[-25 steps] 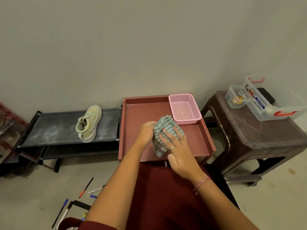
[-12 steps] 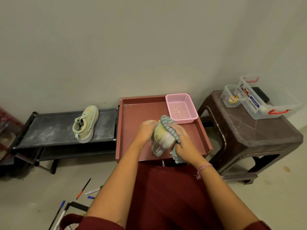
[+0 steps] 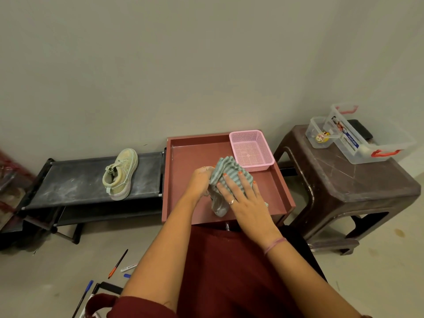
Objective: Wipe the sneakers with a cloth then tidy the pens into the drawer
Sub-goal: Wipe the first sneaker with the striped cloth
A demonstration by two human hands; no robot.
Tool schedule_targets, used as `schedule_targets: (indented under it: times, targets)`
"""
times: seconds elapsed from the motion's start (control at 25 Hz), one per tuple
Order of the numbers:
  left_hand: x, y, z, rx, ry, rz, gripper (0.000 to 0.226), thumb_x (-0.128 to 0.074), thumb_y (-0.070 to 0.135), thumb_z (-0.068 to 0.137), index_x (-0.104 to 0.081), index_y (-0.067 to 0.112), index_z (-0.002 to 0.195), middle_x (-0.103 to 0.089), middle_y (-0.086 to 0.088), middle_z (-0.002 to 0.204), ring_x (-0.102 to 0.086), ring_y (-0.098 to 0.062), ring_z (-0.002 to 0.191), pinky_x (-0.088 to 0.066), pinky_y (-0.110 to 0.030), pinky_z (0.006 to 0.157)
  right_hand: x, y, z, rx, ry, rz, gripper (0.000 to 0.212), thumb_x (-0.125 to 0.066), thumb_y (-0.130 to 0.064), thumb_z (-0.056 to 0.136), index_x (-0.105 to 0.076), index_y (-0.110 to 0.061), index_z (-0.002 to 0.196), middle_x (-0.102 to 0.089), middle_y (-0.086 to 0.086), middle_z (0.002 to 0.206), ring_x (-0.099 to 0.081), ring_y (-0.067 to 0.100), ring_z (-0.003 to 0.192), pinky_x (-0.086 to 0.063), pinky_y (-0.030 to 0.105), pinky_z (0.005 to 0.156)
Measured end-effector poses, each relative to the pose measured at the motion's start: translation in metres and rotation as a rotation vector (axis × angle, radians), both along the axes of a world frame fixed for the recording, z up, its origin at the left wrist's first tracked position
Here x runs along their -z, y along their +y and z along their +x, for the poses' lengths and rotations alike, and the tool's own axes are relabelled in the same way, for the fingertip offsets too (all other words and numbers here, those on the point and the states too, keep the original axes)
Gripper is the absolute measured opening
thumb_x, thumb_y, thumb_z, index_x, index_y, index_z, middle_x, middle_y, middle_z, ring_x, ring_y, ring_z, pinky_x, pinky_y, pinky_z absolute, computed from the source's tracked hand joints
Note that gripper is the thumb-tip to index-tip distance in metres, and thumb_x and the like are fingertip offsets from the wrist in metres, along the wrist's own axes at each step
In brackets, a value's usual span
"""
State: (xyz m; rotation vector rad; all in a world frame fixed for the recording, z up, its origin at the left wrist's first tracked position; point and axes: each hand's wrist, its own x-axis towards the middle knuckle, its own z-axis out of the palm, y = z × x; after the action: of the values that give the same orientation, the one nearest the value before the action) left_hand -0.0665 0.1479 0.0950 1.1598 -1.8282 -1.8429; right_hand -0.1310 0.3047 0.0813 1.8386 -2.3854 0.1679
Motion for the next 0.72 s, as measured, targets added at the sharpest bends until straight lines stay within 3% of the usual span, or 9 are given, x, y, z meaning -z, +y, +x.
schedule_targets:
  times: [0.04,0.12,0.2,0.28,0.32,0.4,0.48,0.6,0.72]
  targets:
    - [0.002,-0.001,0.002,-0.003,0.004,0.003,0.032,-0.047,0.021,0.096,-0.058,0.018,0.065,-0.055,-0.006,0.062,-0.048,-0.02,0.055,-0.036,-0.03,0.057,-0.006,-0.006,-0.004,0.044,-0.112,0.021,0.072,-0.045,-0.008,0.081,-0.025,-0.019,0.149,-0.026,0.007,0.154,-0.02,0.034,0.143,-0.026,0.05,0.114]
    - [0.005,0.0,0.005,-0.014,0.015,0.028,0.028,-0.05,0.021,0.094,-0.056,0.02,0.067,-0.051,-0.002,0.06,-0.045,-0.018,0.053,-0.033,-0.027,0.052,-0.025,-0.014,-0.025,0.116,-0.588,0.127,0.083,-0.047,0.004,0.081,-0.013,-0.022,0.152,-0.014,0.003,0.158,-0.009,0.025,0.146,-0.014,0.04,0.119]
    - [0.005,0.002,0.006,-0.033,0.017,0.065,0.022,-0.052,0.021,0.095,-0.059,0.019,0.075,-0.053,0.0,0.062,-0.047,-0.015,0.054,-0.034,-0.022,0.048,-0.042,-0.019,-0.042,0.108,-0.89,0.183,0.085,-0.042,0.012,0.08,-0.014,-0.023,0.152,-0.012,0.0,0.158,-0.011,0.021,0.146,-0.011,0.032,0.119]
    - [0.003,0.001,0.005,-0.059,0.01,0.073,0.021,-0.051,0.019,0.095,-0.059,0.018,0.076,-0.054,0.001,0.06,-0.048,-0.014,0.052,-0.034,-0.02,0.046,-0.044,-0.022,-0.03,0.117,-0.718,0.184,0.081,-0.051,0.003,0.084,-0.013,-0.02,0.152,-0.012,0.003,0.158,-0.01,0.025,0.146,-0.011,0.038,0.12]
    - [0.0,0.0,0.004,-0.068,0.013,0.075,0.022,-0.05,0.017,0.095,-0.059,0.017,0.075,-0.055,0.001,0.058,-0.047,-0.014,0.05,-0.034,-0.019,0.044,-0.031,-0.022,-0.015,0.124,-0.483,0.148,0.077,-0.054,-0.007,0.087,-0.015,-0.017,0.152,-0.013,0.005,0.158,-0.01,0.029,0.146,-0.013,0.045,0.119]
    - [-0.003,-0.003,0.004,-0.085,0.026,0.104,0.026,-0.047,0.013,0.095,-0.061,0.015,0.073,-0.058,0.002,0.053,-0.048,-0.014,0.047,-0.034,-0.018,0.043,-0.001,-0.013,0.02,0.076,-0.074,0.084,0.061,-0.041,-0.017,0.09,-0.028,-0.013,0.149,-0.022,0.009,0.156,-0.015,0.038,0.144,-0.02,0.057,0.114]
    - [-0.002,-0.003,0.006,-0.091,0.043,0.11,0.027,-0.047,0.015,0.096,-0.068,0.009,0.08,-0.065,-0.002,0.062,-0.056,-0.017,0.053,-0.041,-0.02,0.047,0.023,0.003,0.03,-0.022,0.174,0.082,0.059,-0.03,-0.019,0.09,-0.026,-0.014,0.149,-0.016,0.006,0.158,-0.009,0.035,0.145,-0.018,0.057,0.112]
    - [0.003,-0.005,0.007,-0.085,0.06,0.096,0.025,-0.047,0.019,0.097,-0.067,0.006,0.09,-0.063,-0.012,0.078,-0.055,-0.021,0.067,-0.041,-0.025,0.054,0.021,0.004,0.011,-0.054,0.202,0.025,0.06,-0.026,-0.017,0.091,-0.021,-0.017,0.151,-0.017,0.0,0.158,-0.014,0.03,0.145,-0.02,0.053,0.114]
    - [0.006,-0.006,0.005,-0.058,0.076,0.073,0.029,-0.048,0.016,0.094,-0.063,0.013,0.07,-0.056,-0.008,0.063,-0.047,-0.02,0.054,-0.033,-0.028,0.05,-0.006,-0.013,0.016,0.095,-0.02,0.02,0.06,-0.036,-0.017,0.088,-0.03,-0.016,0.148,-0.031,0.004,0.153,-0.029,0.033,0.141,-0.033,0.052,0.11]
